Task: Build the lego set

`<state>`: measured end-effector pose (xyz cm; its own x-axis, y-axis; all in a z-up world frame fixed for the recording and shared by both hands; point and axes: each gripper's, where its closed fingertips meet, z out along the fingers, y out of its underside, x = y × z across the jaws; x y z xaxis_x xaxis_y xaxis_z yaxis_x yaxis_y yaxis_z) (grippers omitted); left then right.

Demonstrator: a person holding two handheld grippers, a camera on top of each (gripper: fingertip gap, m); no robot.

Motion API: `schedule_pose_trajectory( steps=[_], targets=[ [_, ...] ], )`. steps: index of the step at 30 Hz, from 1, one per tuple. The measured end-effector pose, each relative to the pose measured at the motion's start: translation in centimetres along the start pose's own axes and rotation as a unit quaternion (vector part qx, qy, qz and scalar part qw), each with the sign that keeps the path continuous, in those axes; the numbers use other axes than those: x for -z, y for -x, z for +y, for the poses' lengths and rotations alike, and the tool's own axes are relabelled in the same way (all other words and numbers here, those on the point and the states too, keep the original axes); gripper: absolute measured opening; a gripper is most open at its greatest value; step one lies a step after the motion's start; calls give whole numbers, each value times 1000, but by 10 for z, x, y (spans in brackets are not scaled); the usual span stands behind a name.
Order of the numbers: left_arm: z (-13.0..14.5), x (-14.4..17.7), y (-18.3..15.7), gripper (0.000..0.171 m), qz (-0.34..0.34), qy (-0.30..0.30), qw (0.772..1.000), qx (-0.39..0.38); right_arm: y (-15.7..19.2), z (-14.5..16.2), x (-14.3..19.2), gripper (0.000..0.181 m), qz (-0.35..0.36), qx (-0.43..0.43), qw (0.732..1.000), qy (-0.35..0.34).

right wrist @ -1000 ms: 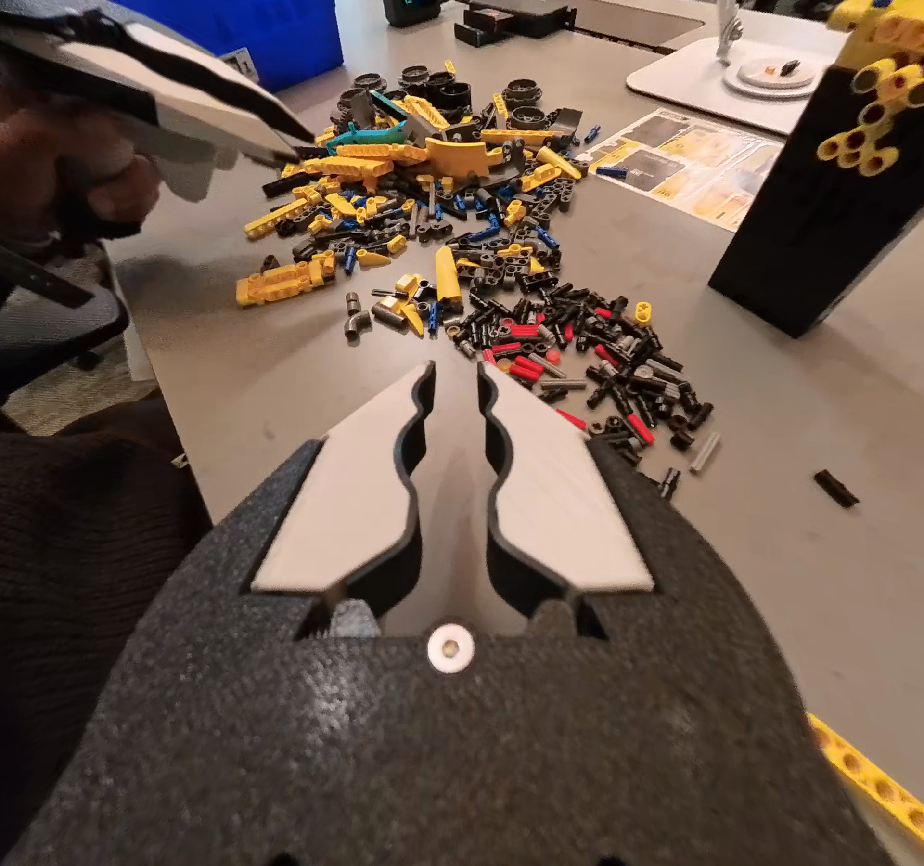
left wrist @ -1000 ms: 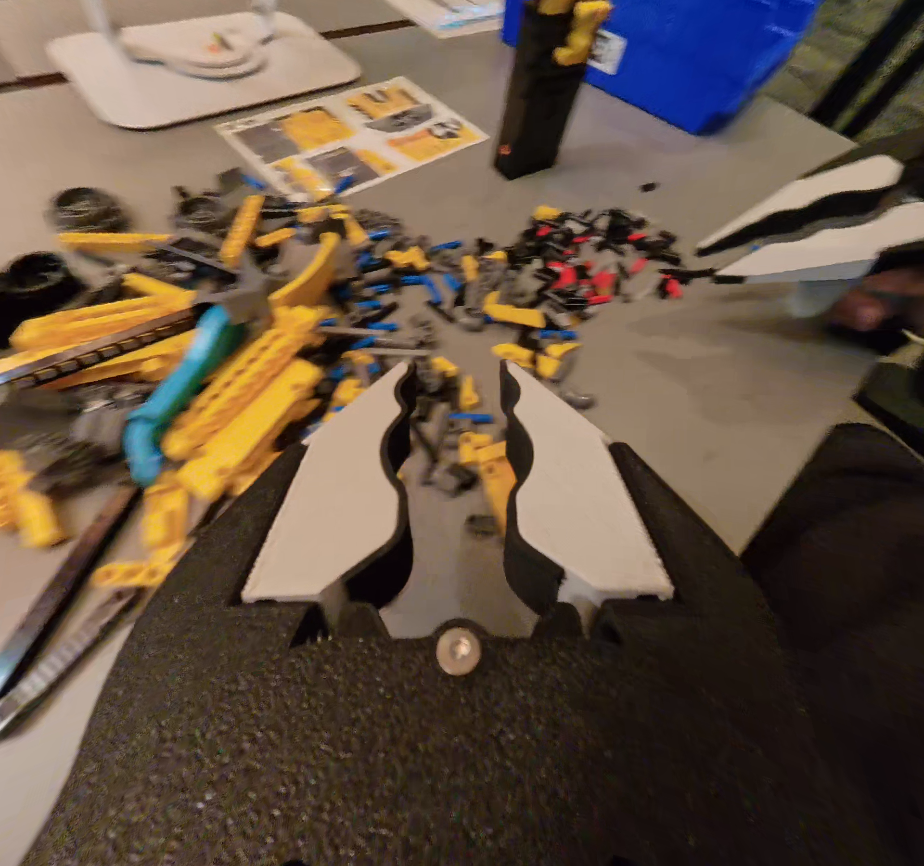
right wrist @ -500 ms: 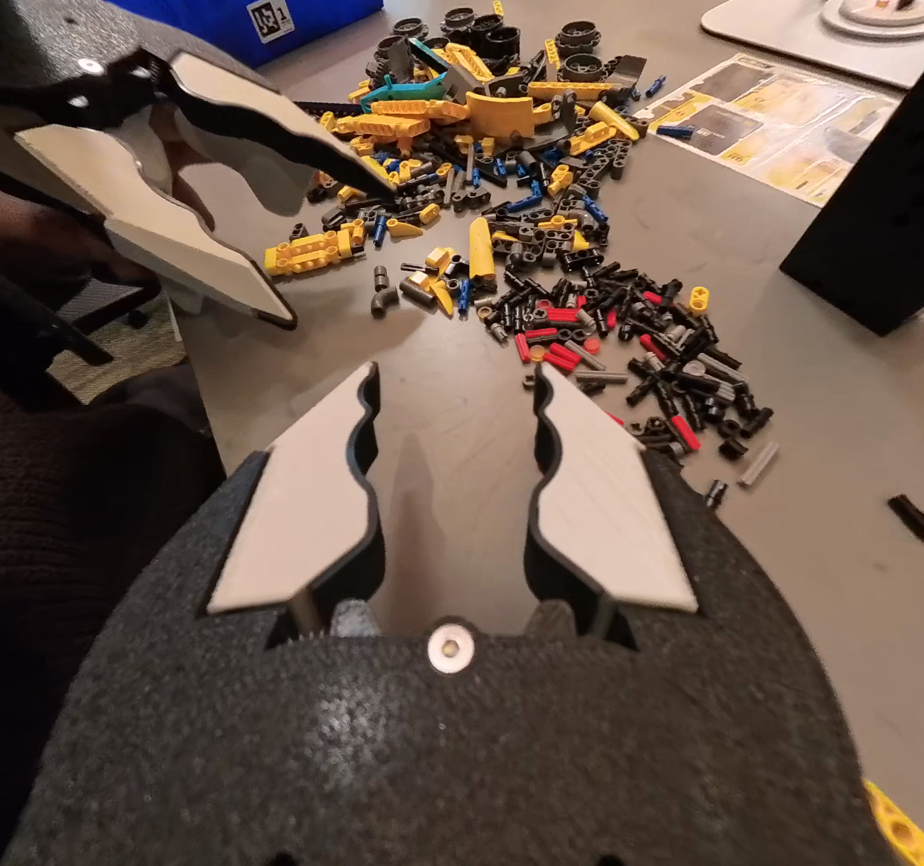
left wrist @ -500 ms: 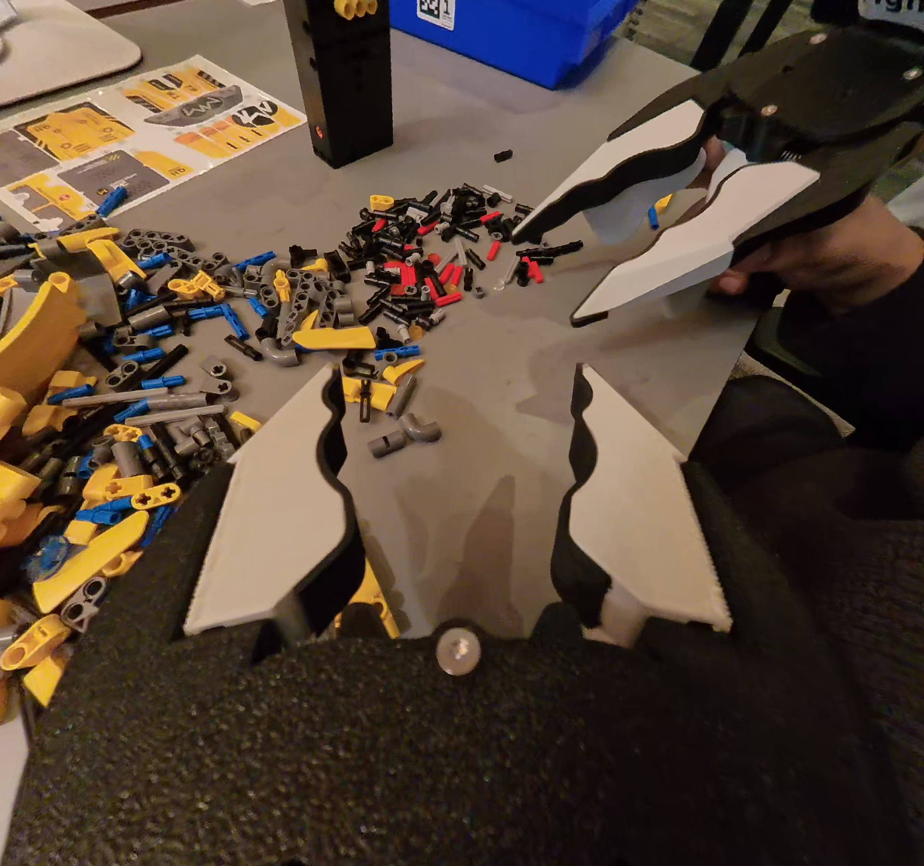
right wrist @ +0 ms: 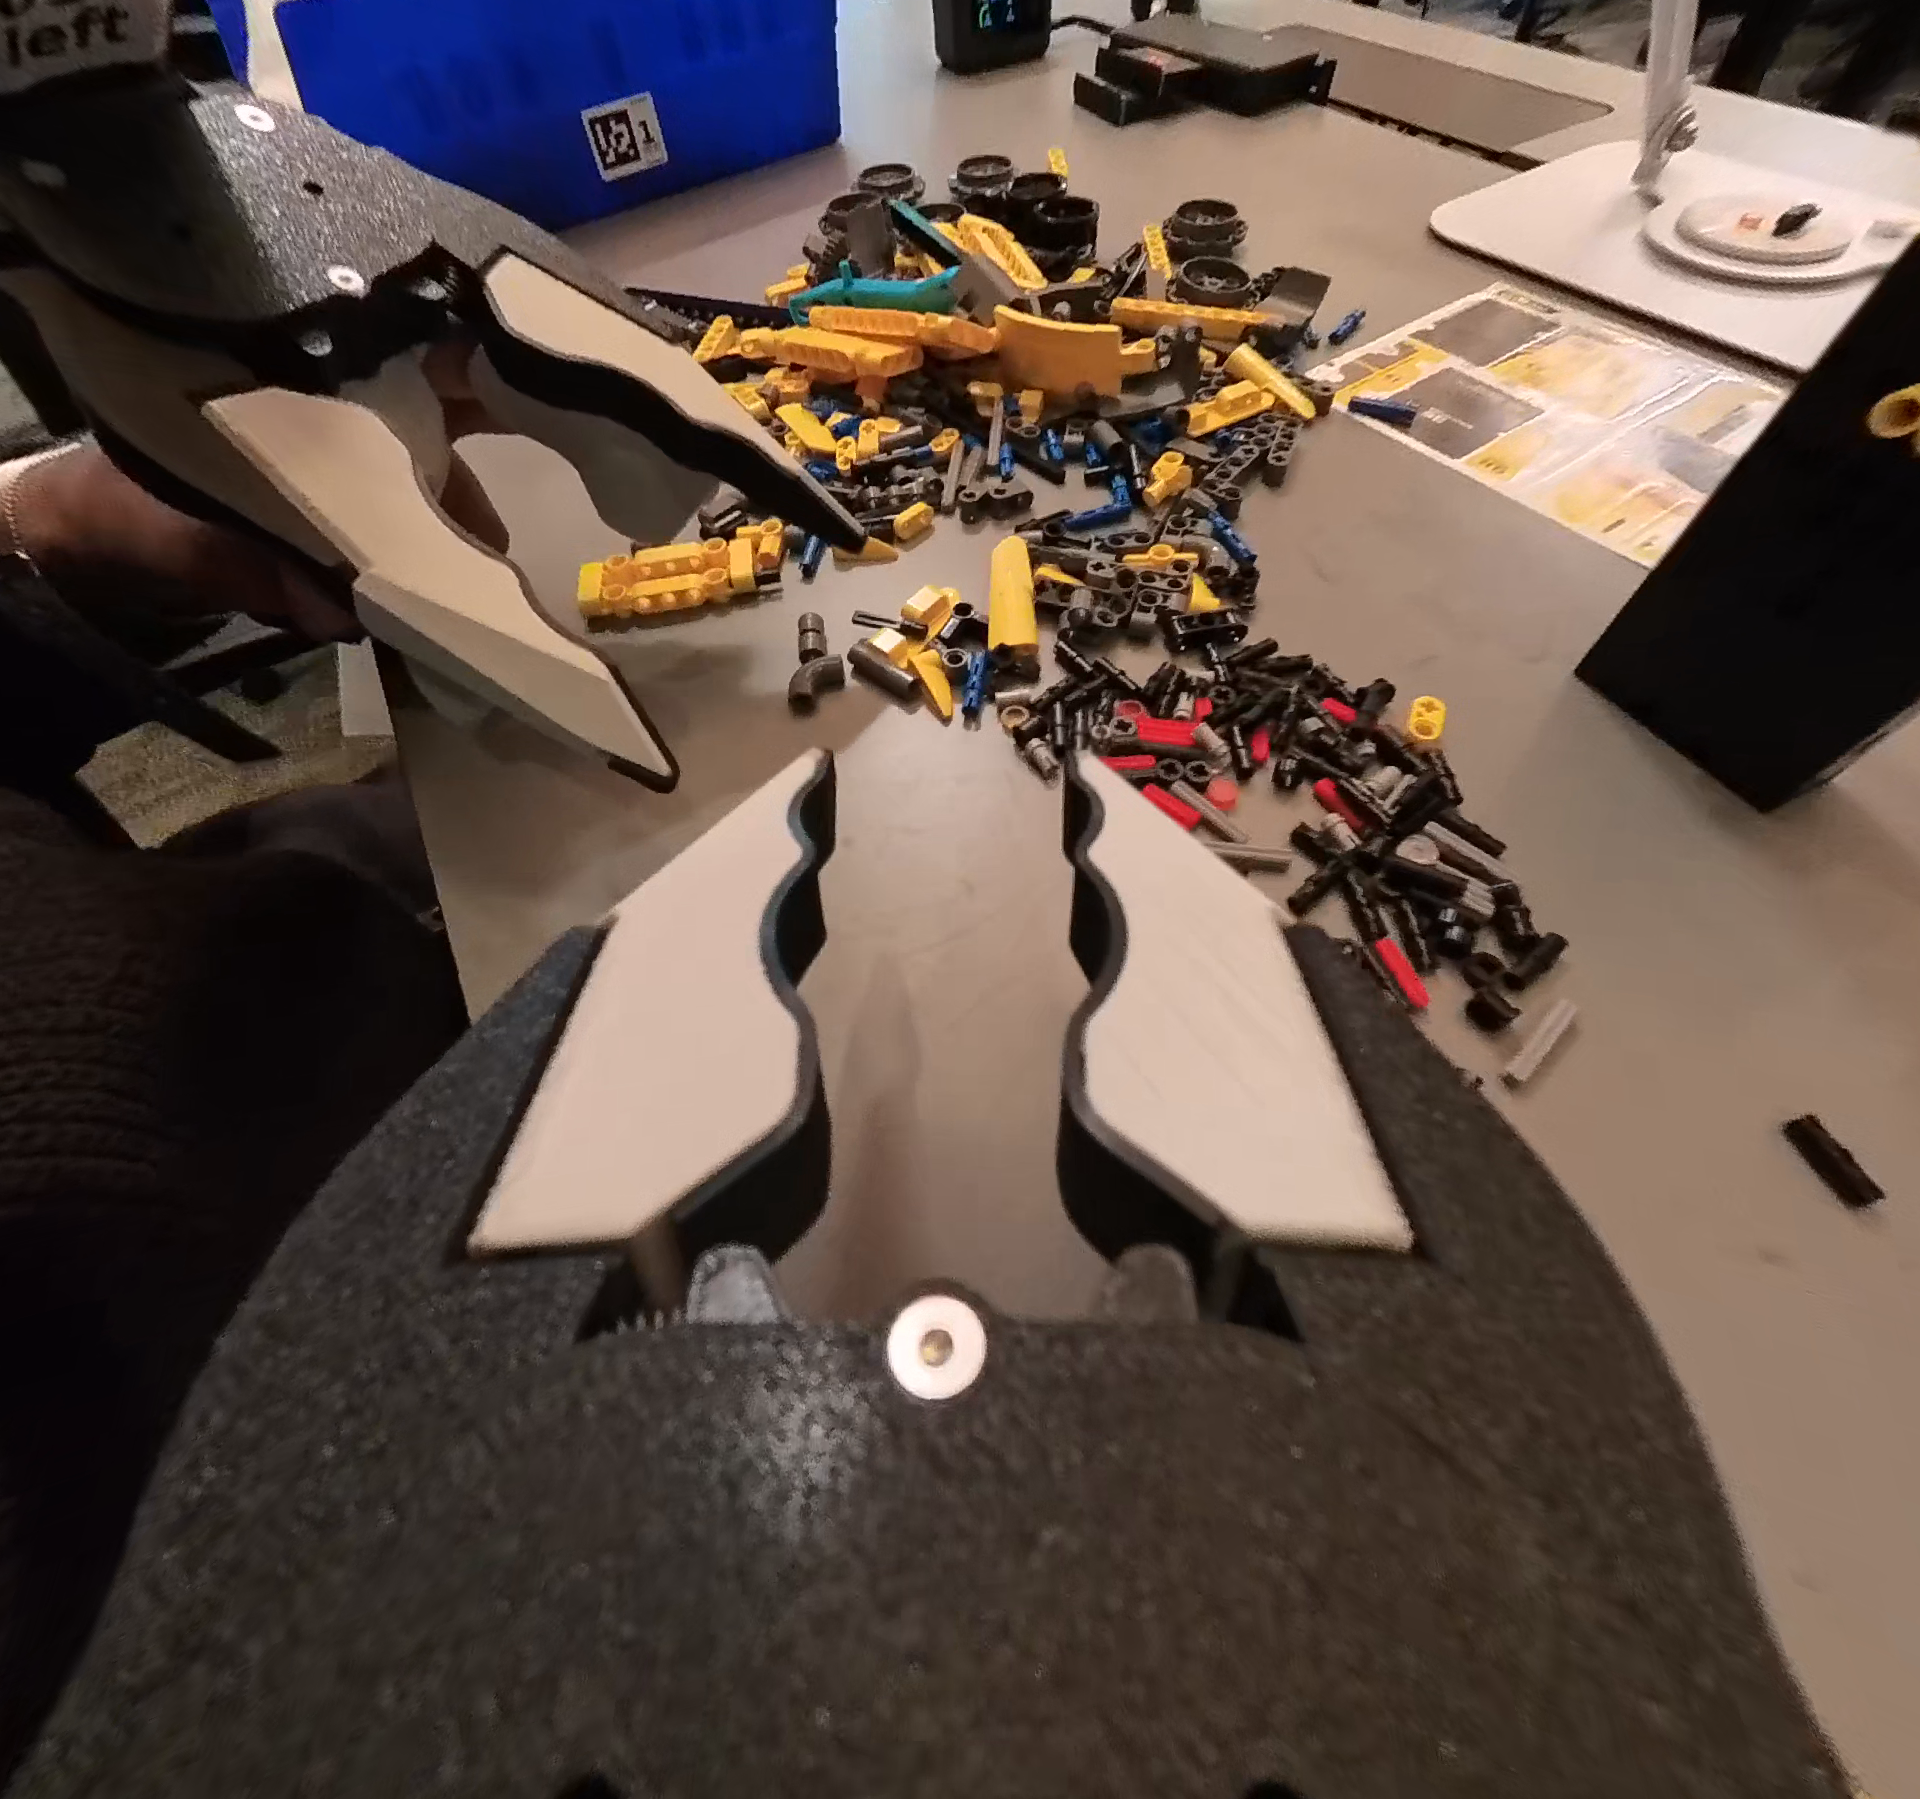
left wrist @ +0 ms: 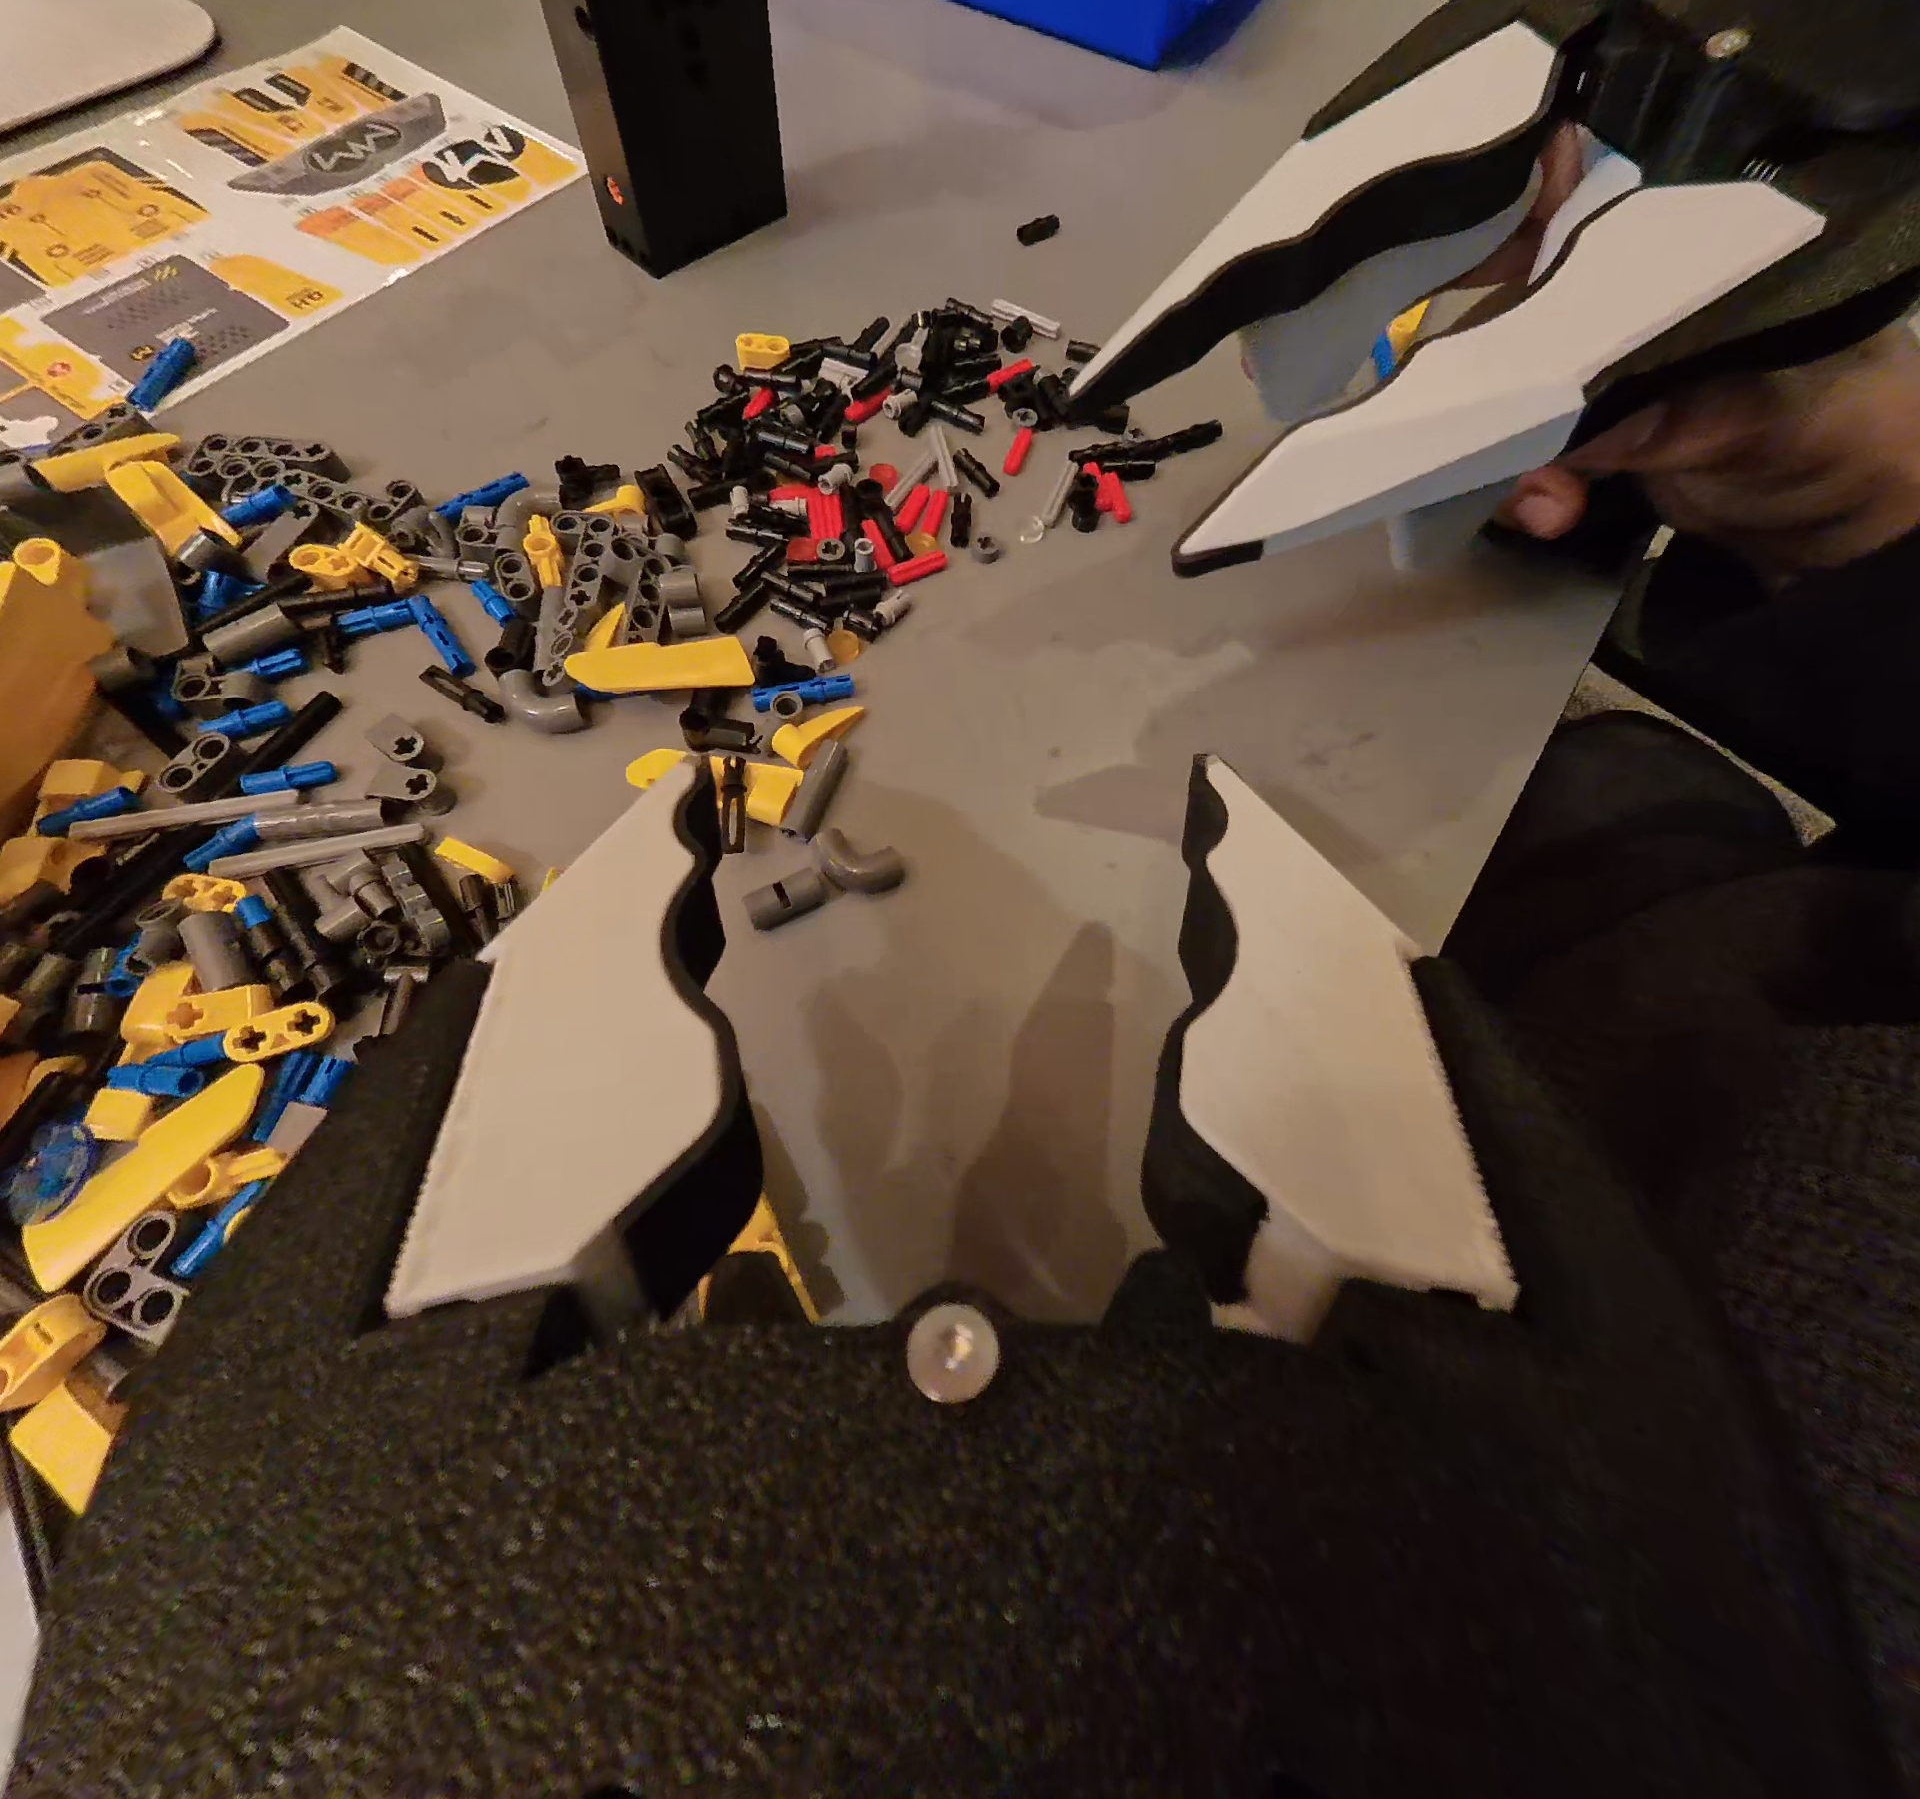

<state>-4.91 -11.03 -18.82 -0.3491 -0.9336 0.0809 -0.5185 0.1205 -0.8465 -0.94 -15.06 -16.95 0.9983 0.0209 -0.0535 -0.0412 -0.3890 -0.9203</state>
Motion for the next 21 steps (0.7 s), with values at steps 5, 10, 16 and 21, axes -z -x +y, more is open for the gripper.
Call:
schedule_pose_trajectory(
  steps=[5,10,16,21],
  targets=[
    [-1,1,1,89,8,-3,1000,15,2,4,-4,44,-3,3,1000,17],
    [-2,1,2,89,12,-7,1000,23,3,5,-4,44,-19,-10,1000,19],
    [-2,2,2,89,13,-8,1000,24,15,-4,3,44,-58,5,998,-15],
    [-2,1,1,89,15,-7,1000,23,31,-9,11,44,-96,37,994,-42]
  ],
)
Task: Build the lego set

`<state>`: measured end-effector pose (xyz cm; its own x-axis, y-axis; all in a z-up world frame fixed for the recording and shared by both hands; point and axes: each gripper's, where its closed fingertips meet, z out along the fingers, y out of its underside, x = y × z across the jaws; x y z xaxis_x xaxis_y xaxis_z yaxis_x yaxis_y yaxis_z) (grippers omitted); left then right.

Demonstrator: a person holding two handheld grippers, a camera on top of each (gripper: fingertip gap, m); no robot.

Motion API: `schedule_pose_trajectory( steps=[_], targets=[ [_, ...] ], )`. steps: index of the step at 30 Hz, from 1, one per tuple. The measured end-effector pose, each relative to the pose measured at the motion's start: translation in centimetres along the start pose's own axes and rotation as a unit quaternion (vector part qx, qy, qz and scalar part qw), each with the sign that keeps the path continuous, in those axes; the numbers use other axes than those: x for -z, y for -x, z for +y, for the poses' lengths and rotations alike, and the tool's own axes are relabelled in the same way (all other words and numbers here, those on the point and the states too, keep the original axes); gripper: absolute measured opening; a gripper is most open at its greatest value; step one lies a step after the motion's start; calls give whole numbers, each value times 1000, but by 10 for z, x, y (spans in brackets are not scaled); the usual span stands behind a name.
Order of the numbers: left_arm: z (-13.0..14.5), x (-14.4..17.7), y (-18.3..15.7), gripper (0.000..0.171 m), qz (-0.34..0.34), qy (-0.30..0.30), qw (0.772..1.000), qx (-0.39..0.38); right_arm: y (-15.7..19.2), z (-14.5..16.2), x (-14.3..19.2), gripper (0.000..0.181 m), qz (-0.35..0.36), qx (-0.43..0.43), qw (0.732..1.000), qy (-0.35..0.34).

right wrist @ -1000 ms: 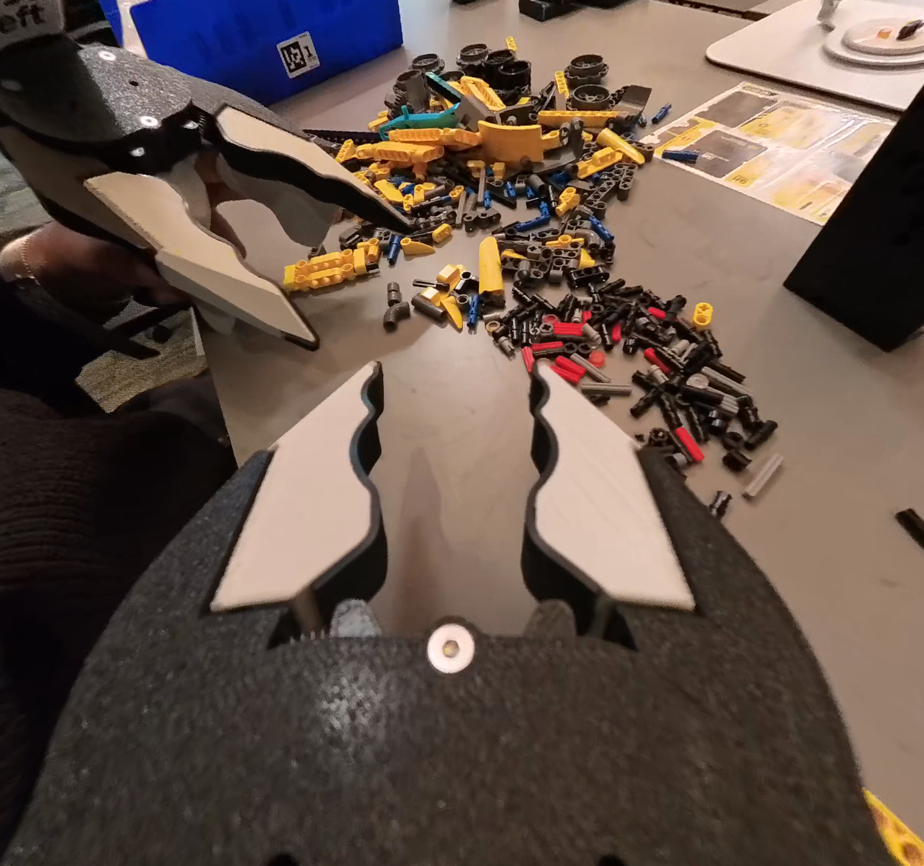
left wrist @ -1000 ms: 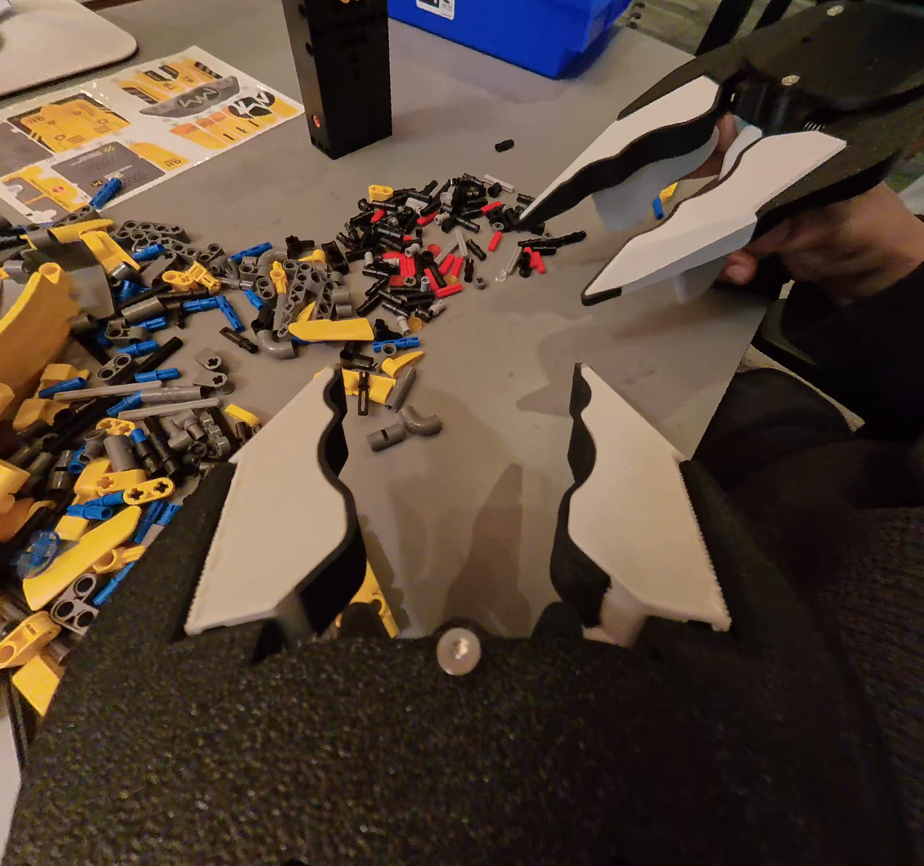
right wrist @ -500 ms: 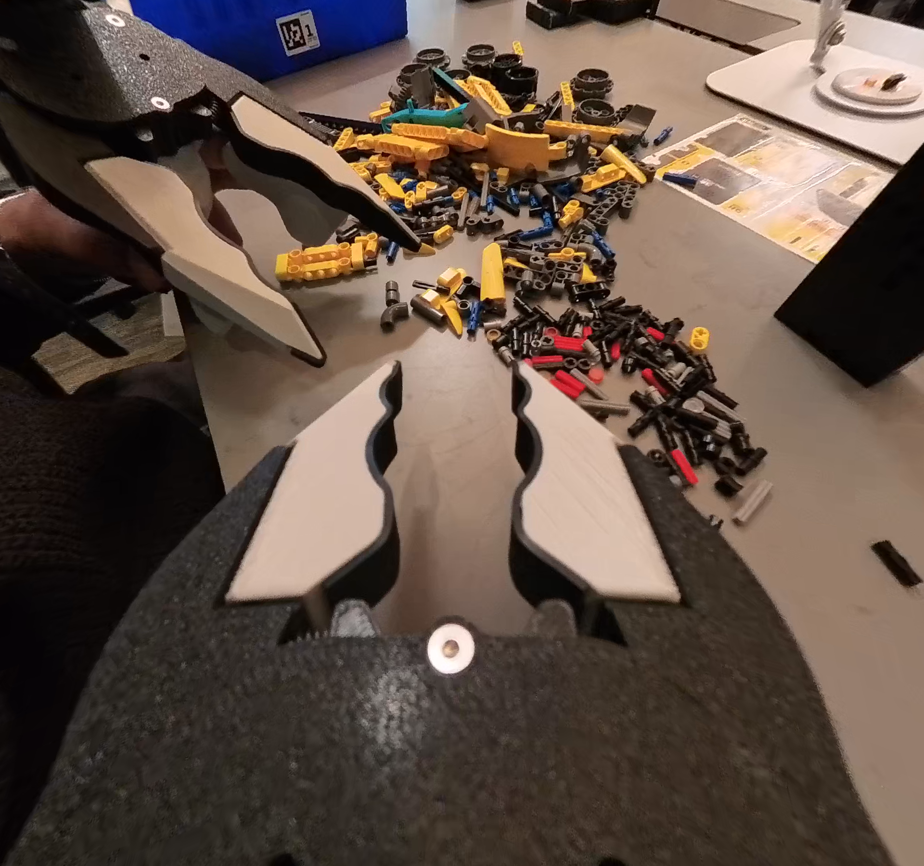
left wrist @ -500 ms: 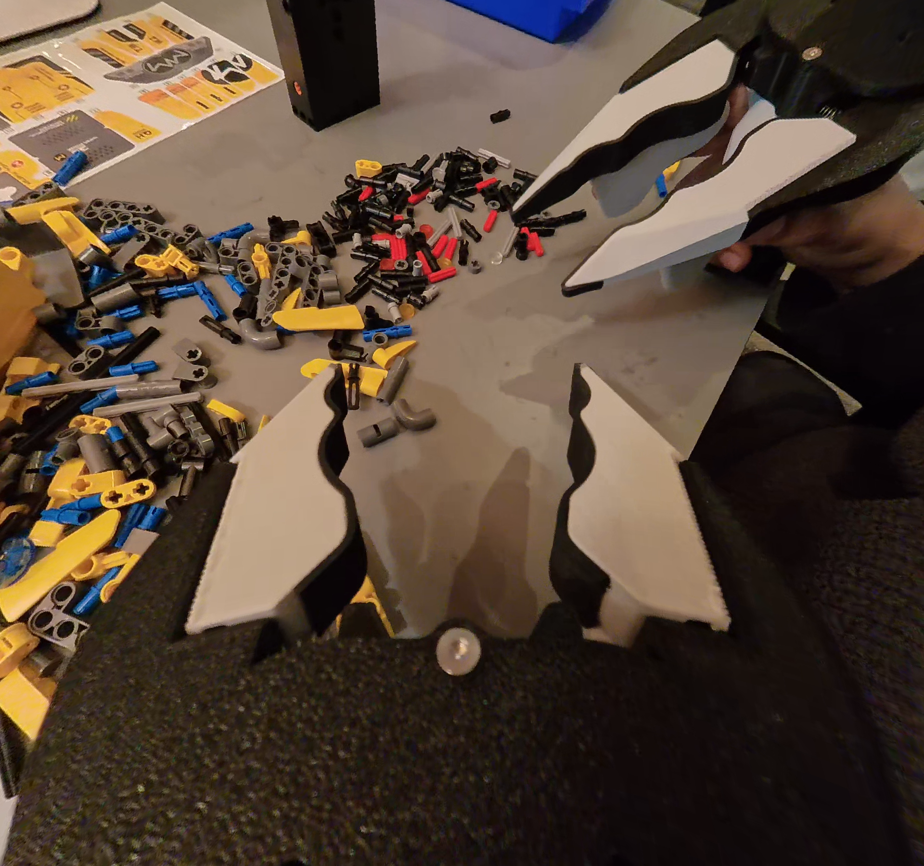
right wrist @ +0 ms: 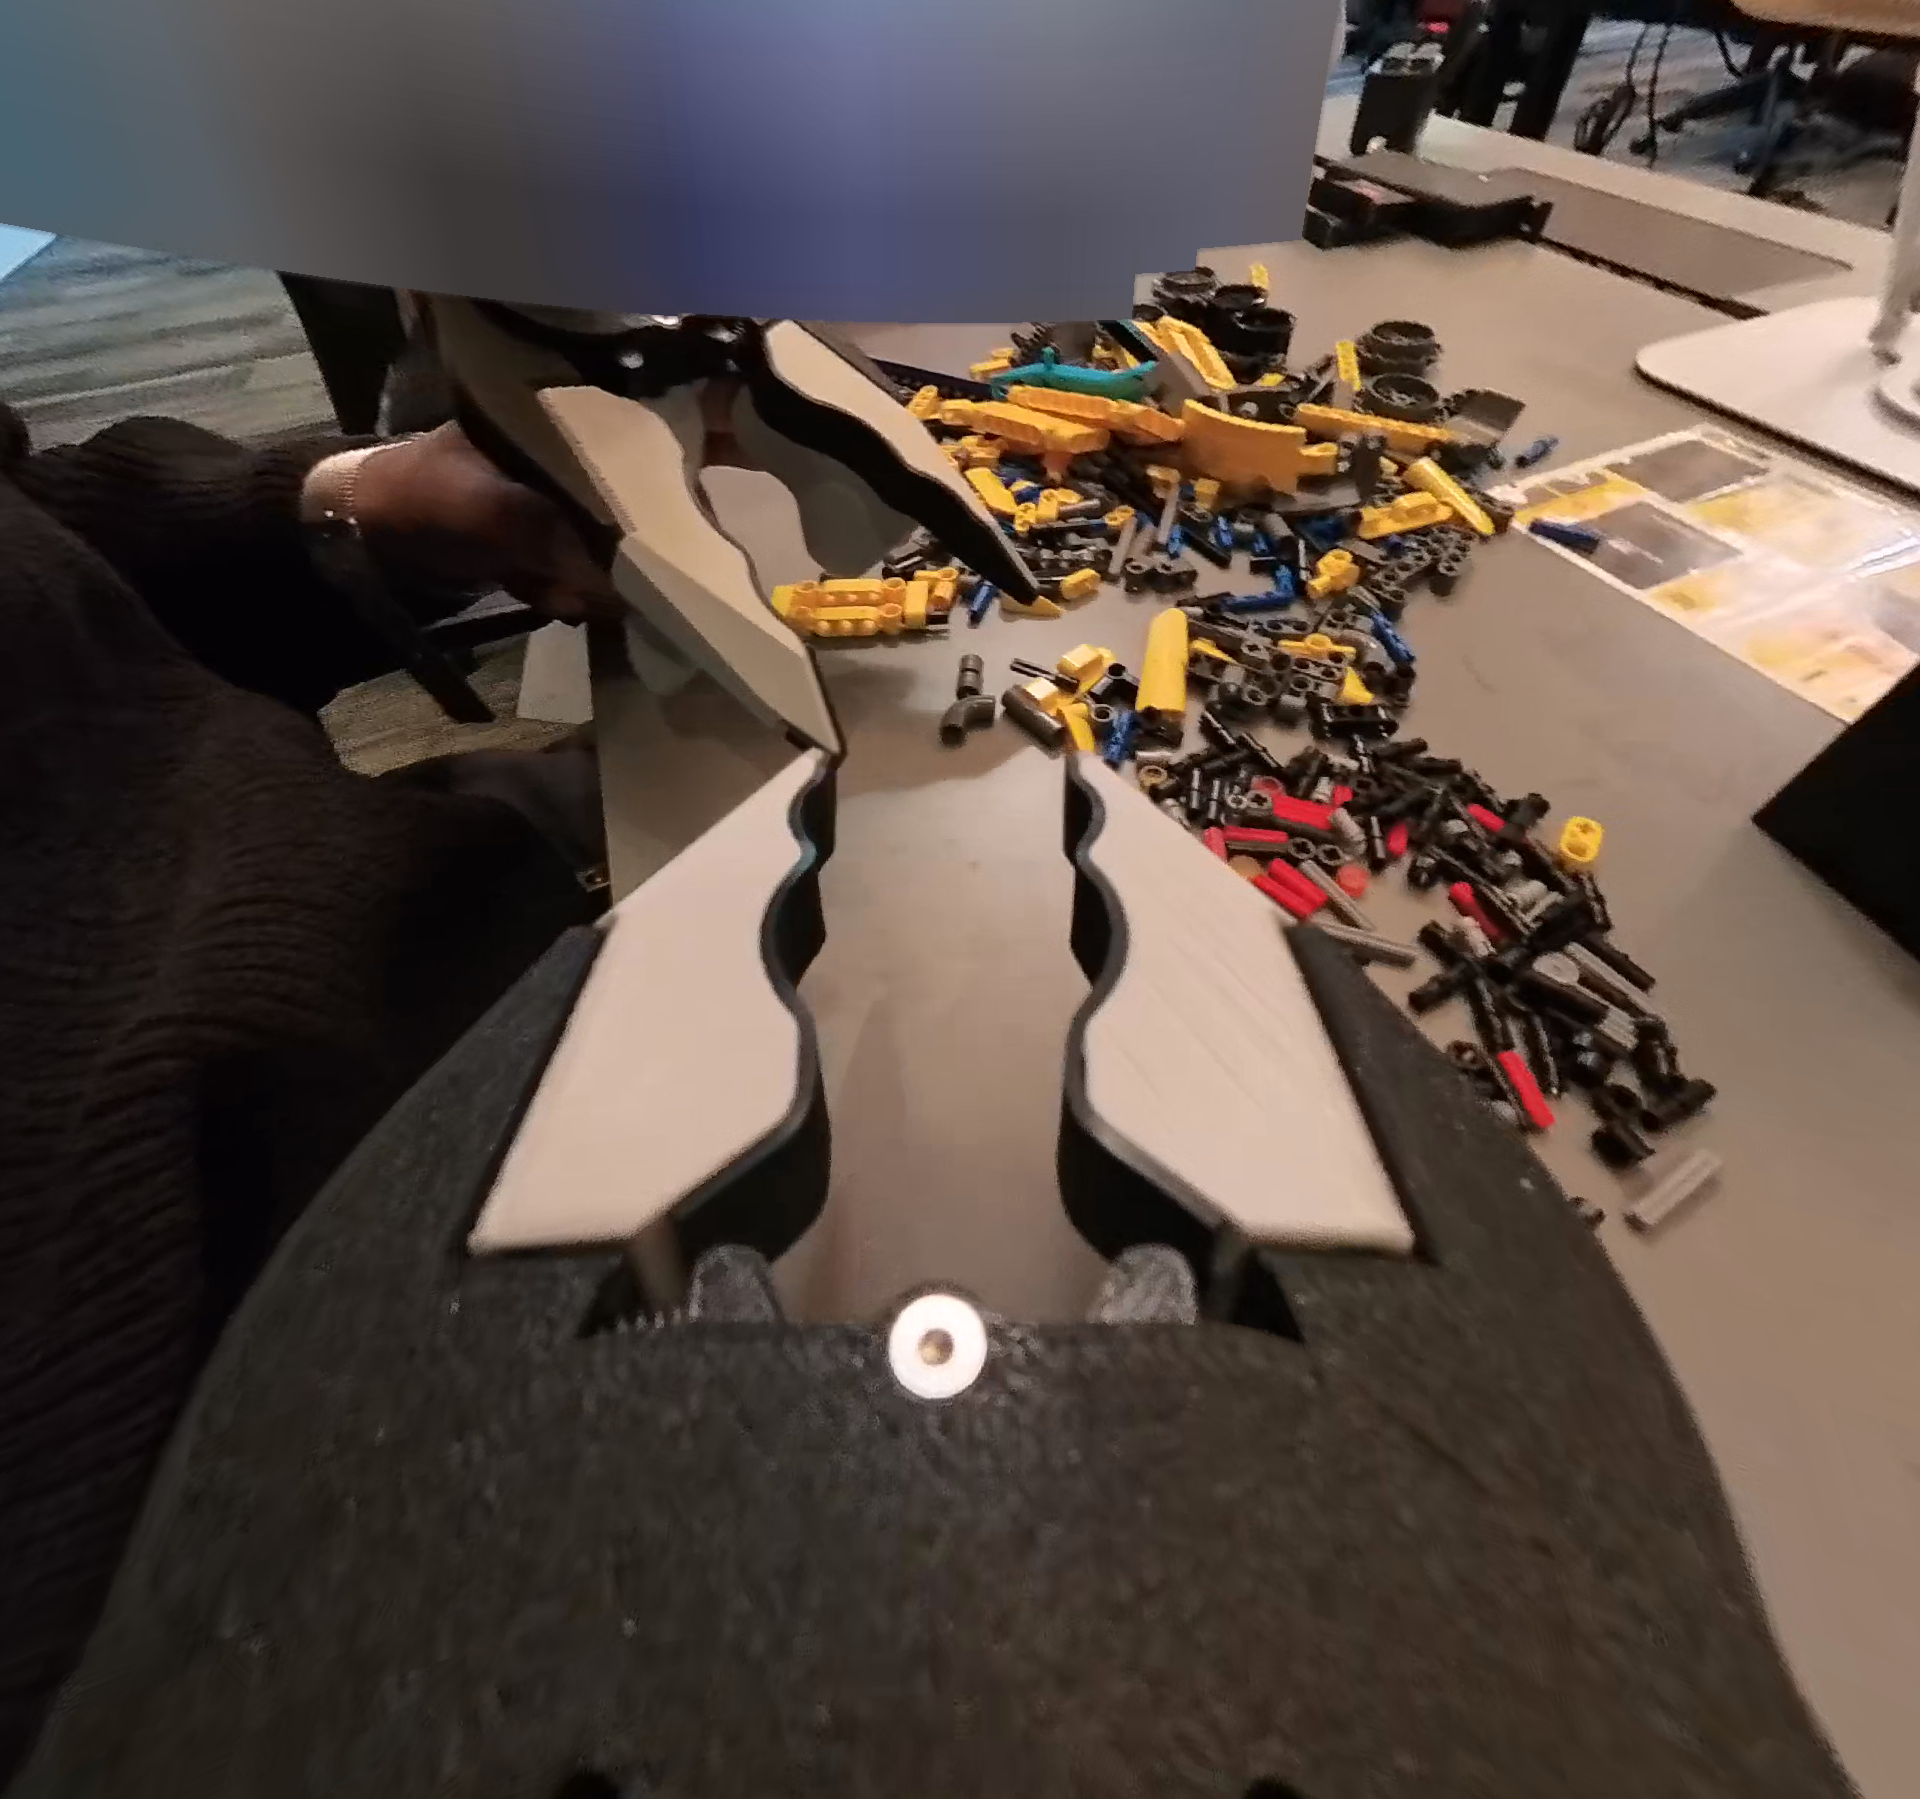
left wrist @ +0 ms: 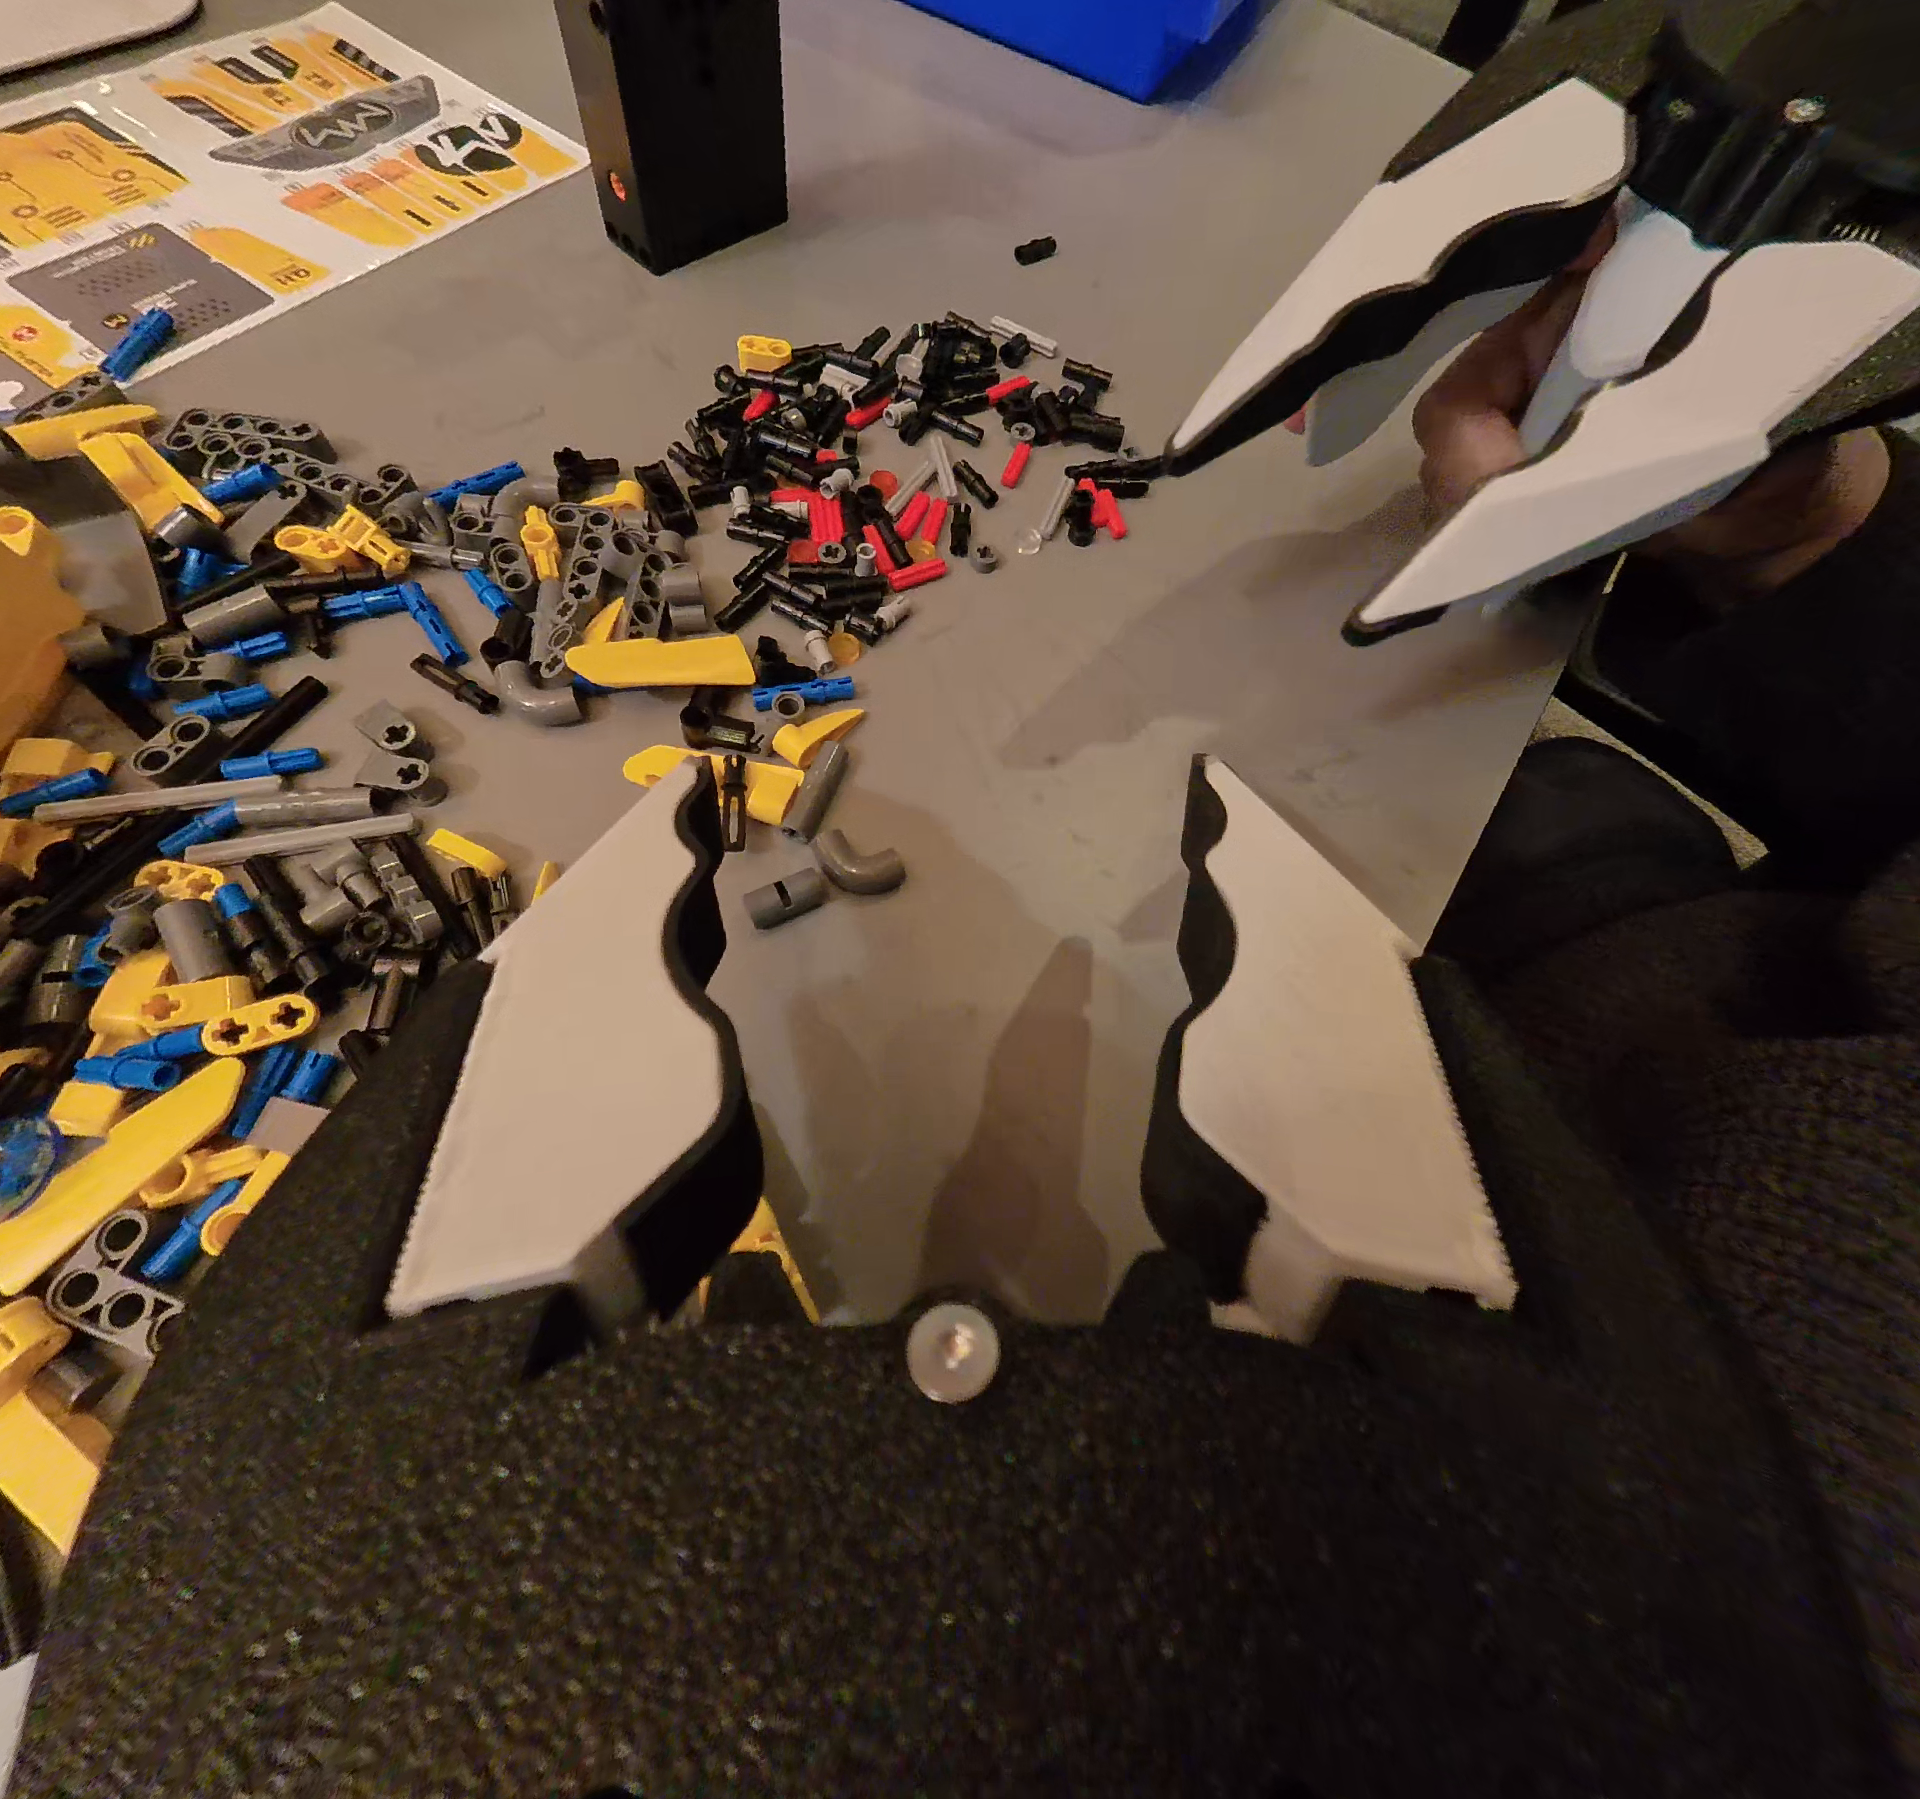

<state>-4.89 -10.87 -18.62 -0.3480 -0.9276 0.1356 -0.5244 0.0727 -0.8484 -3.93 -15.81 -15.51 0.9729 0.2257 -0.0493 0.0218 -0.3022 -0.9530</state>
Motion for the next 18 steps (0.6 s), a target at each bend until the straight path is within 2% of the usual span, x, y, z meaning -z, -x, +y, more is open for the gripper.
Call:
schedule_pose_trajectory(
  steps=[8,18],
  targets=[
    [2,-2,-1,89,-3,8,1000,-10,15,5,-4,44,-10,62,998,17],
    [1,-1,-1,89,-2,5,1000,-8,12,5,-5,38,-1,60,998,20]
  ],
)
